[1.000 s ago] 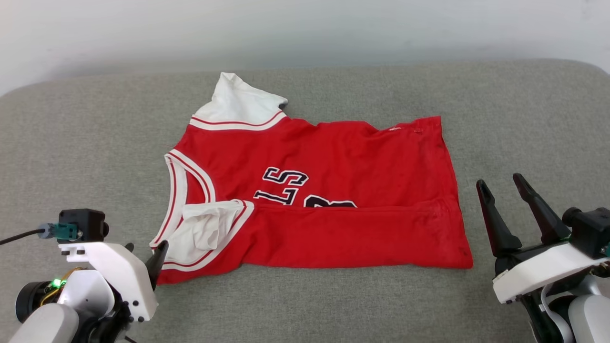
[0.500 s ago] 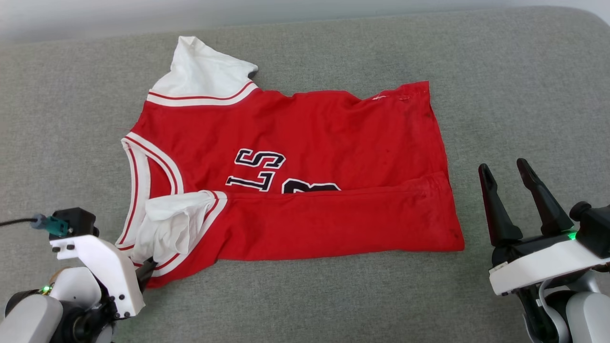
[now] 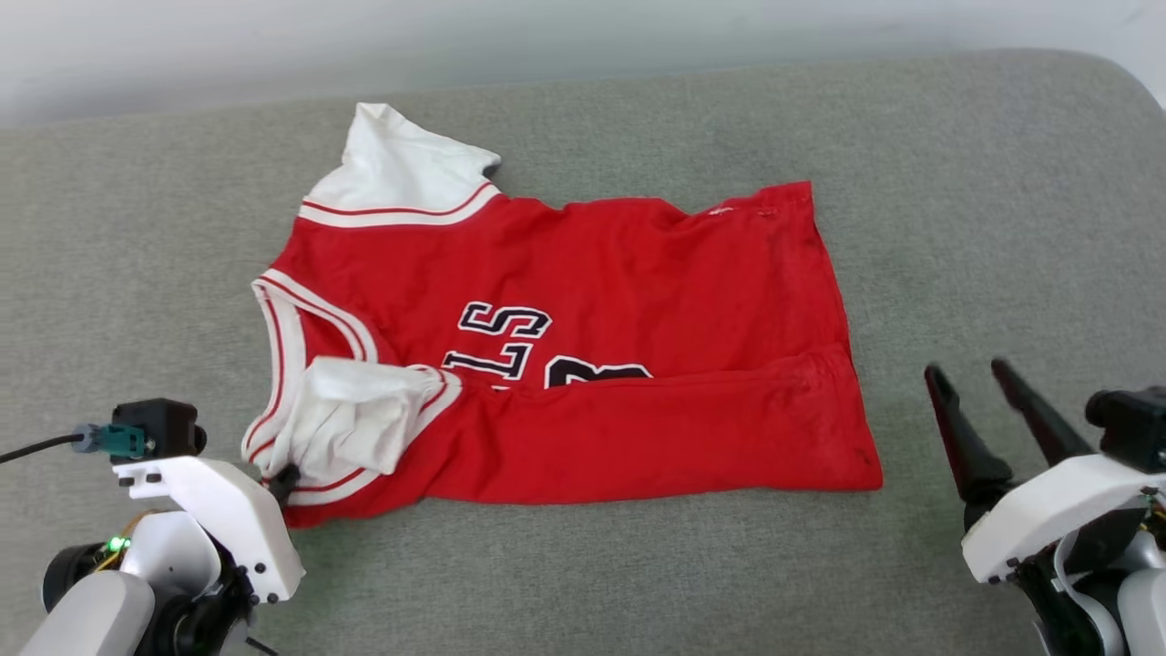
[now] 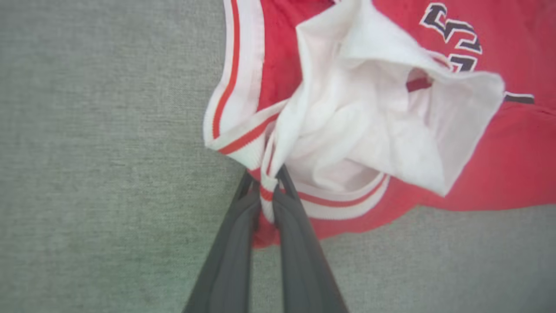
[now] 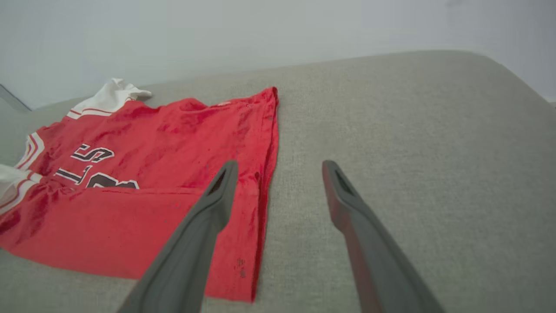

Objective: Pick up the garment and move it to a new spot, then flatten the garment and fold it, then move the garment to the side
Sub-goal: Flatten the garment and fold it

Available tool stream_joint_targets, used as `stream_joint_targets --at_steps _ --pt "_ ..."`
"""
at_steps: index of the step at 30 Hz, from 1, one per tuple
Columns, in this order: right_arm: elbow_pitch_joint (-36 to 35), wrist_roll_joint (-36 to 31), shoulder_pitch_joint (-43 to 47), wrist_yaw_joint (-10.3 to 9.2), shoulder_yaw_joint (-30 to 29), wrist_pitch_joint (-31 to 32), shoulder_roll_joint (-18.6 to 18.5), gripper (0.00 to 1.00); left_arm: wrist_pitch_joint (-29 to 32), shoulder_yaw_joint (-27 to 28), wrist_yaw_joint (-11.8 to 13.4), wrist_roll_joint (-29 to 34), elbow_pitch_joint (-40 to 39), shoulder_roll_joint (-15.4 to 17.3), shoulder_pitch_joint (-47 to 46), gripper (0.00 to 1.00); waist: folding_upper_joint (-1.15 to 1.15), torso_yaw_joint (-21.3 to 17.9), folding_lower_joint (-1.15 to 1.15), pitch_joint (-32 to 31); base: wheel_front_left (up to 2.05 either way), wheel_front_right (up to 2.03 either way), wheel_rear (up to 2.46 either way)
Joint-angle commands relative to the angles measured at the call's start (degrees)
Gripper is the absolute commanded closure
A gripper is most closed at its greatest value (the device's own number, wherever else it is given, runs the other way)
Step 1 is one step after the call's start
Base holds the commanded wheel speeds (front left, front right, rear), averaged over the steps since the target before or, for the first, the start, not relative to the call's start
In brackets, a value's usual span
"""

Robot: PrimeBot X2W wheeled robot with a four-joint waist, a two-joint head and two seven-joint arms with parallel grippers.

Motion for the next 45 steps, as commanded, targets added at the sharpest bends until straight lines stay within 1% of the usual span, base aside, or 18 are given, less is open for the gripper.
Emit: stream_joint_targets --at_steps 1,7,9,13,15,18,19,20,21,24,26,32,33,39,45 --pt "1.2 1.35 0.56 -0.02 0.17 4.5 -1.17 0.0 -1.58 0.3 0.58 1.12 -1.5 0.0 0.57 1.0 0.0 0.9 0.0 -0.84 0.0 0.0 0.0" --pt "3.98 6.06 -1.05 -0.02 1.74 21.83 -5.02 0.0 -4.17 0.13 2.09 3.63 -7.48 0.0 0.87 1.0 0.0 2.76 0.0 -0.68 0.0 0.0 0.0" --pt "4.94 7.64 -2.23 -0.02 3.08 26.29 -5.92 0.0 -4.21 -0.35 2.54 4.58 -9.33 0.16 0.33 1.0 0.0 3.34 0.0 -0.02 0.0 0.0 0.0" --pt "8.26 10.05 -5.1 -0.02 5.37 30.52 -7.15 0.0 -3.69 -1.14 3.28 5.72 -11.93 -0.09 -1.16 1.0 0.0 4.61 0.0 1.61 0.0 0.0 0.0" --pt "11.82 11.7 -7.38 -0.02 8.09 32.71 -7.27 0.0 -3.23 -1.86 3.32 5.98 -12.67 -0.4 -1.67 1.0 0.0 5.37 0.0 2.6 0.0 0.0 0.0" --pt "15.2 13.29 -8.57 -0.01 11.64 34.24 -6.82 0.0 -3.34 -2.15 3.47 6.1 -12.47 -0.77 -2.21 1.0 0.0 5.92 0.0 3.05 0.0 0.0 0.0" --pt "16.22 13.67 -8.84 0.0 12.68 34.85 -6.73 0.31 -3.51 -2.18 3.44 6.09 -12.35 -0.91 -2.22 1.0 0.0 6.03 0.0 3.09 0.0 0.0 0.0" --pt "16.94 14.03 -9.03 0.02 13.49 35.12 -6.67 0.74 -3.72 -2.22 3.39 6.08 -12.19 -1.05 -2.2 1.0 0.0 6.14 0.0 3.03 0.0 0.0 0.0" --pt "17.52 14.34 -9.32 0.06 14.02 35.01 -6.61 1.0 -3.89 -2.19 3.37 6.02 -12.06 -1.18 -2.07 1.0 0.0 6.21 0.0 2.95 0.0 0.0 0.0" --pt "18.24 15.02 -10.08 0.06 15.28 34.75 -7.31 1.0 -4.68 -1.98 3.33 5.79 -11.64 -1.59 -1.45 1.0 0.0 6.26 0.0 2.49 0.0 0.0 0.0" --pt "18.11 15.0 -10.78 0.05 15.43 34.01 -8.45 1.0 -5.39 -1.88 3.45 5.73 -11.31 -1.77 -0.9 1.0 0.0 6.22 0.0 1.85 0.0 0.0 0.0" --pt "15.06 15.21 -11.4 0.04 15.45 31.26 -10.8 1.0 -6.95 -1.56 4.04 5.67 -11.29 -2.06 1.26 1.0 0.0 5.96 0.0 -1.25 0.0 0.0 0.0" --pt "15.06 15.21 -11.4 0.04 15.45 31.26 -10.8 1.0 -6.95 -1.56 4.04 5.67 -11.29 -2.06 1.26 1.0 0.0 5.96 0.0 -1.25 0.0 0.0 0.0" --pt "11.95 14.79 -8.17 -0.02 14.45 31.27 -11.36 1.0 -7.01 -1.51 5.23 5.13 -12.02 -1.65 5.02 1.0 0.0 5.84 0.0 -5.8 0.0 0.0 0.0" --pt "9.65 14.27 -2.37 -0.02 11.61 33.12 -10.25 1.0 -6.22 -1.21 6.31 3.24 -11.89 -1.27 10.71 1.0 0.0 5.47 0.0 -9.6 0.0 0.0 0.0"
